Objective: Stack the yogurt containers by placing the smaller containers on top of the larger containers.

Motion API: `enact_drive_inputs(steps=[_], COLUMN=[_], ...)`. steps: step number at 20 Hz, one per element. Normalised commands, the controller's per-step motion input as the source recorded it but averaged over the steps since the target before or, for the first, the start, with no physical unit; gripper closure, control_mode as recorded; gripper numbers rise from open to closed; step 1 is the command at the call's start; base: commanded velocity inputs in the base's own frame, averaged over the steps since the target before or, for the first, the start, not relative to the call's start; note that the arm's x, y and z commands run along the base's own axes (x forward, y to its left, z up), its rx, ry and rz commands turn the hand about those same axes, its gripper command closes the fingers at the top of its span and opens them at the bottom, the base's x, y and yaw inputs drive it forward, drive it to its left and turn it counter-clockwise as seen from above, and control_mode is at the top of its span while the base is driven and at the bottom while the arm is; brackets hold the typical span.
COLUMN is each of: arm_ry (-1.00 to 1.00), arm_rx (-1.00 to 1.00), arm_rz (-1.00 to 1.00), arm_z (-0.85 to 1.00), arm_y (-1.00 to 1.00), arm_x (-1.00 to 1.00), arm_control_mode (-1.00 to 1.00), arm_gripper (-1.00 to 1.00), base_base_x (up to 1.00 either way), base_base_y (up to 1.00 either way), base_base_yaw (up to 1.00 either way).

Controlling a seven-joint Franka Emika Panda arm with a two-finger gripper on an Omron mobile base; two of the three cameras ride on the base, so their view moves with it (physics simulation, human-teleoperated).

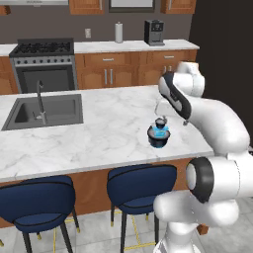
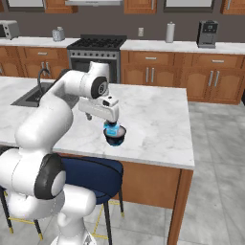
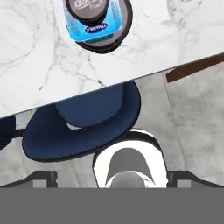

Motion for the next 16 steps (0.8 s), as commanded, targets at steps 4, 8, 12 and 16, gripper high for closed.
enact_drive_inputs(steps=[4,8,12,16], arm_ry=[-0.19,-0.26,-0.26,-0.27], arm_rx=[0.02,0.01,0.02,0.01], arm_rz=[0.00,0.00,0.00,0.00], arm_z=[0.54,0.55,0.59,0.51], arm_y=[0.16,0.17,0.13,0.08], arm_x=[-1.00,-1.00,-1.00,-1.00], arm_control_mode=[-1.00,-1.00,-1.00,-1.00], arm_gripper=[-1.00,-1.00,-1.00,-1.00], base_base_x=[0.00,0.00,0.00,0.00], base_base_y=[0.00,0.00,0.00,0.00], base_base_yaw=[0.00,0.00,0.00,0.00])
